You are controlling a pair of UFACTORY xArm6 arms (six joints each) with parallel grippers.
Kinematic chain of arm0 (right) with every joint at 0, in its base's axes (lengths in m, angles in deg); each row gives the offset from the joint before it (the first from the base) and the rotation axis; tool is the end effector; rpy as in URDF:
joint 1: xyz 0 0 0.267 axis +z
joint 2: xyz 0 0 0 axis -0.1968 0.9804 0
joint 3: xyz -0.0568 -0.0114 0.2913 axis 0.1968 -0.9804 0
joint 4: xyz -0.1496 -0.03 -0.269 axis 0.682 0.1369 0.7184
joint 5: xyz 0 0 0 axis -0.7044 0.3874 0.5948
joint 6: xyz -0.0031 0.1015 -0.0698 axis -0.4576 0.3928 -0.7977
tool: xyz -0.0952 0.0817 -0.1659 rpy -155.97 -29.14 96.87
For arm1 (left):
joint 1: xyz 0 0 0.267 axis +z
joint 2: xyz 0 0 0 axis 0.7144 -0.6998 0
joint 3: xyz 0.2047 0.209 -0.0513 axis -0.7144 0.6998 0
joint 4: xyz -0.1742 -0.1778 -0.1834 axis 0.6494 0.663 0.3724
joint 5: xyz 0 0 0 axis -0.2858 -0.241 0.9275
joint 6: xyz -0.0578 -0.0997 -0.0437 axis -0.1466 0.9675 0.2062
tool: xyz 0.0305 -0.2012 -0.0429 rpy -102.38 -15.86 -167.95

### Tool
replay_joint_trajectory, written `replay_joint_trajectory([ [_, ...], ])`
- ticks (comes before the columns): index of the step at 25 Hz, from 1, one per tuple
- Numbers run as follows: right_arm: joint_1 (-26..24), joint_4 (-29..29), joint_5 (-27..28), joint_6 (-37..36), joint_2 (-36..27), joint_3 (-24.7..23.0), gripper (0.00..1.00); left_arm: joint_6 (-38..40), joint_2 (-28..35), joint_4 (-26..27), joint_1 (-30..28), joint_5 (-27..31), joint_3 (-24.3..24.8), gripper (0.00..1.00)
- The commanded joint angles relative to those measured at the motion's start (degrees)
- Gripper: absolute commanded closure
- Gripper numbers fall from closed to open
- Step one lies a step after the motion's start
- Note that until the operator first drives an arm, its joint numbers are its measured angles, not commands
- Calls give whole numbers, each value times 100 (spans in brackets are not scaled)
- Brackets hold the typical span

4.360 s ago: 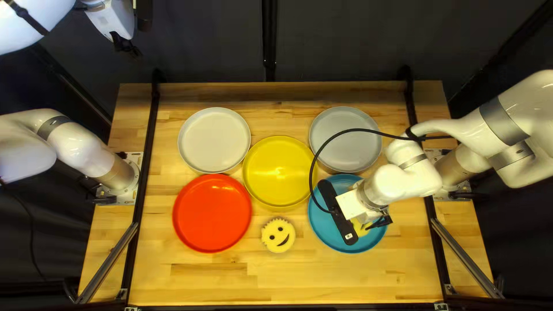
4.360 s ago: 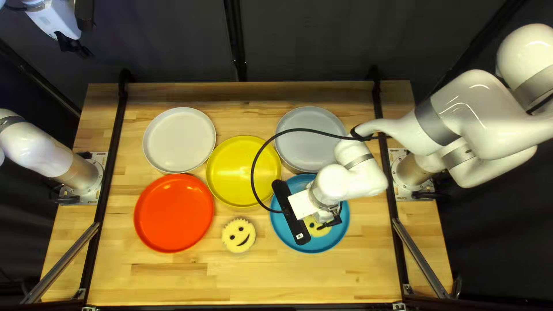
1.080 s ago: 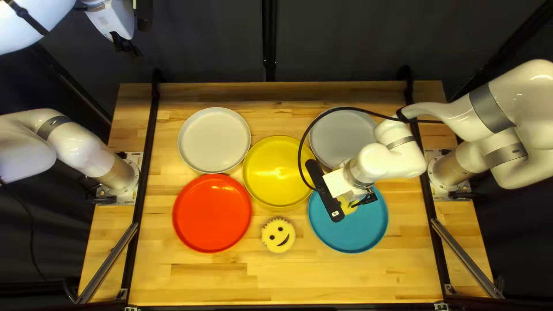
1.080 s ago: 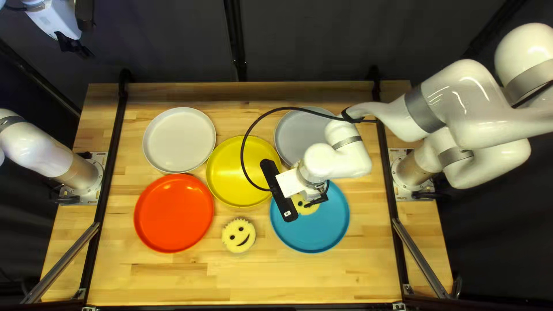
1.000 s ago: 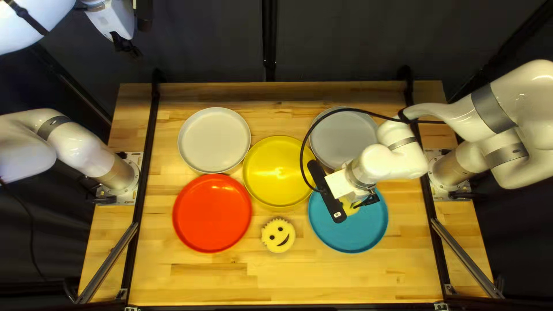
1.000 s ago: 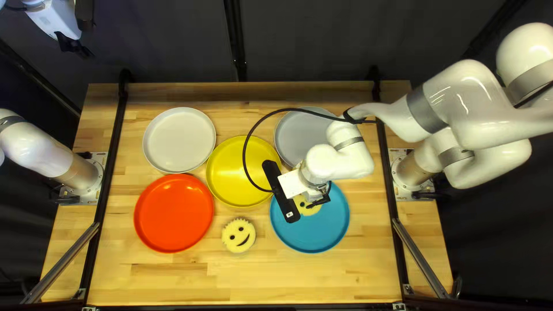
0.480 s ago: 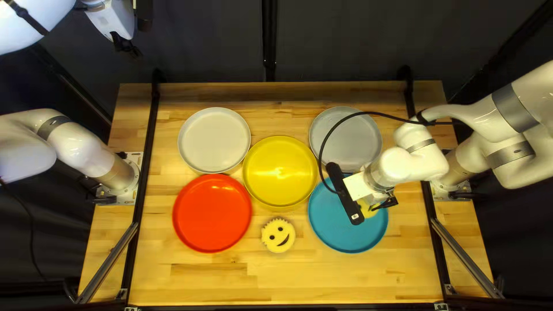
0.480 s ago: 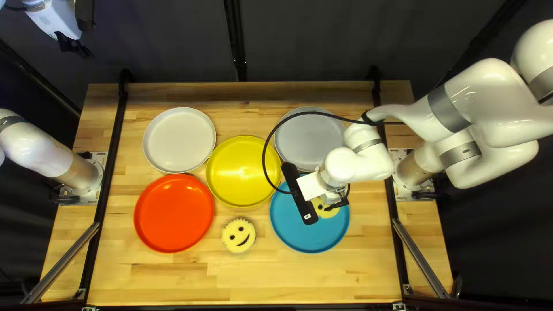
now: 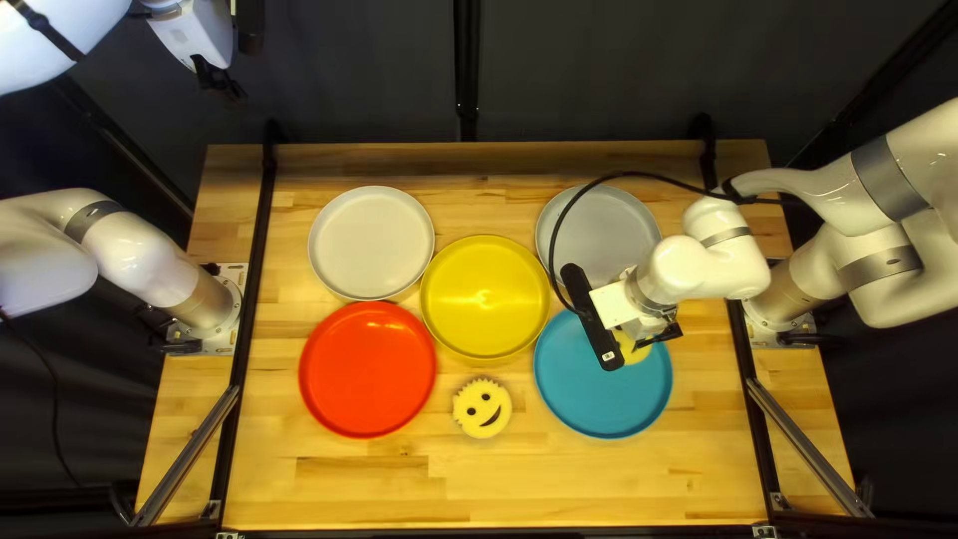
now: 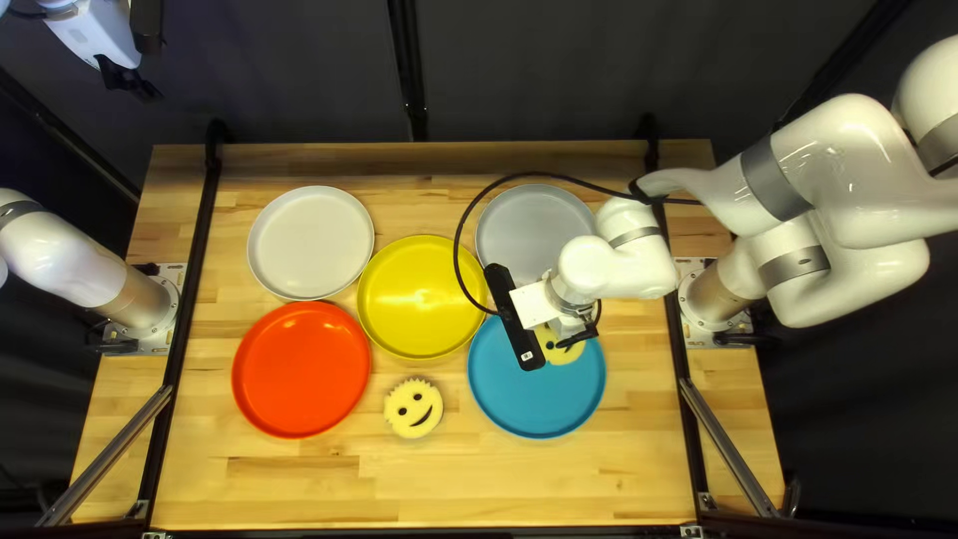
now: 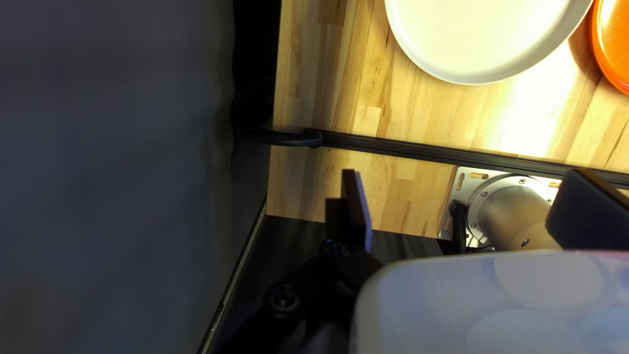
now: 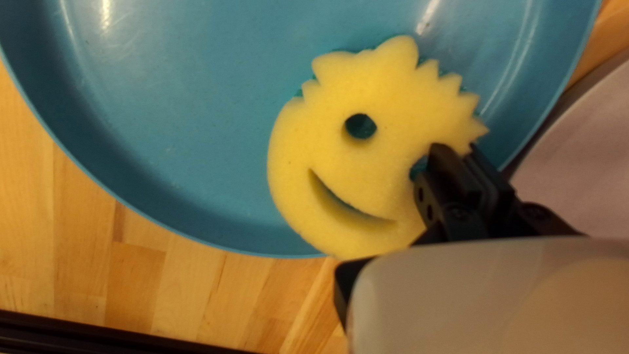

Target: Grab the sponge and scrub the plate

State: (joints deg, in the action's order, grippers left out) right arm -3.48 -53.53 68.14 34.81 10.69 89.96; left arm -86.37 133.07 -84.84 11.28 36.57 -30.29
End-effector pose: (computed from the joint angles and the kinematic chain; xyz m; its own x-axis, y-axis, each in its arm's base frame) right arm 0.3121 0.0331 0.0604 0.9289 0.3702 0.0033 0.3695 -0.9277 0.0541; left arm 0.1461 0.1939 0.3276 0.9890 0.0863 0.1203 0.0945 -0.9934 -0.0643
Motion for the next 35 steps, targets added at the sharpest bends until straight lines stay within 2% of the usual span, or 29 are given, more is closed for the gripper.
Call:
replay_joint_trajectory([
  [1,-148,17,-76,-200,138,123,100,0,0,0,0,0,0,0],
  [4,-171,13,-95,-257,164,143,100,0,0,0,0,0,0,0],
  [13,26,-76,-101,-147,-144,-247,100,0,0,0,0,0,0,0],
  [23,780,-145,-4,547,-588,-699,100,0,0,0,0,0,0,0],
  [29,1378,-206,-154,914,-180,-493,100,0,0,0,0,0,0,0],
  [35,1566,-82,-268,994,321,-56,100,0,0,0,0,0,0,0],
])
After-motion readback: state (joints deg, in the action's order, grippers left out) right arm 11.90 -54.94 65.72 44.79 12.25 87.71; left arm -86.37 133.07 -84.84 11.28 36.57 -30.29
